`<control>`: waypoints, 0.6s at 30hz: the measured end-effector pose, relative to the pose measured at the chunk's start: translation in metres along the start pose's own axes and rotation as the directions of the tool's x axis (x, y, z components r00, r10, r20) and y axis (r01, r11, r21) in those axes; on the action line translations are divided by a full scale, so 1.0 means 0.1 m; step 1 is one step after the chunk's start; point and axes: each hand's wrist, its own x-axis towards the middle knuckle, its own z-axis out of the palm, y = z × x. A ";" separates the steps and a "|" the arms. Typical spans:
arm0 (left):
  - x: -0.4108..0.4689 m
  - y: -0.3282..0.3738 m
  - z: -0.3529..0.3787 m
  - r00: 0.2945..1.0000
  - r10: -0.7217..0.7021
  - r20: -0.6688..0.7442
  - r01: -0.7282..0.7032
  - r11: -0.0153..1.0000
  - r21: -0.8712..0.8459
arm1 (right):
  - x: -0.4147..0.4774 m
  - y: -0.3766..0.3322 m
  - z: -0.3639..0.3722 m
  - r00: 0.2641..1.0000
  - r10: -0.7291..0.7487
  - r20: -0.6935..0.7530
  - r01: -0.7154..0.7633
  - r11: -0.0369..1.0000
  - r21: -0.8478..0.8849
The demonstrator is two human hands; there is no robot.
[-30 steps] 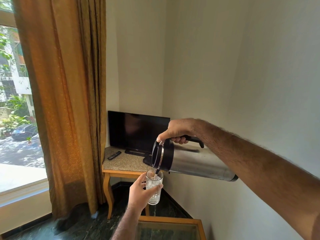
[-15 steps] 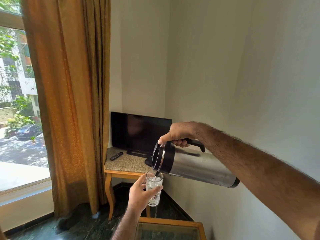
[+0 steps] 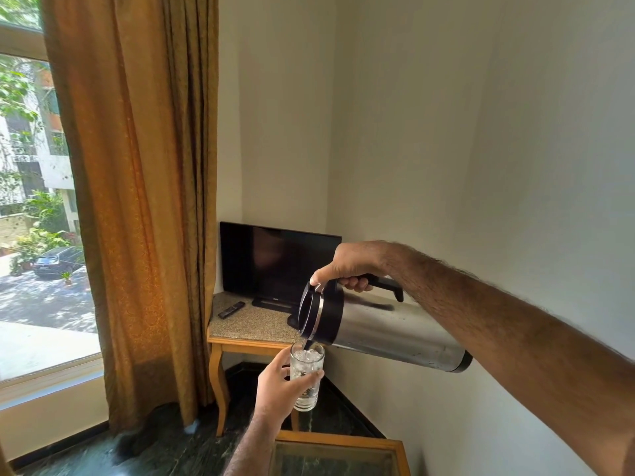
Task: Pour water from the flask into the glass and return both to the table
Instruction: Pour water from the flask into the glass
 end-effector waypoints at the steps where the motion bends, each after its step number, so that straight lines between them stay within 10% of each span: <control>1: 0.00 0.00 0.00 1.000 0.001 0.003 -0.001 1.000 -0.002 | 0.00 0.00 0.00 1.000 -0.002 0.001 0.002 1.000 0.001; 18: 0.01 -0.01 -0.02 1.000 0.011 -0.023 -0.011 1.000 -0.004 | 0.03 0.03 0.04 1.000 -0.008 -0.007 0.008 1.000 0.002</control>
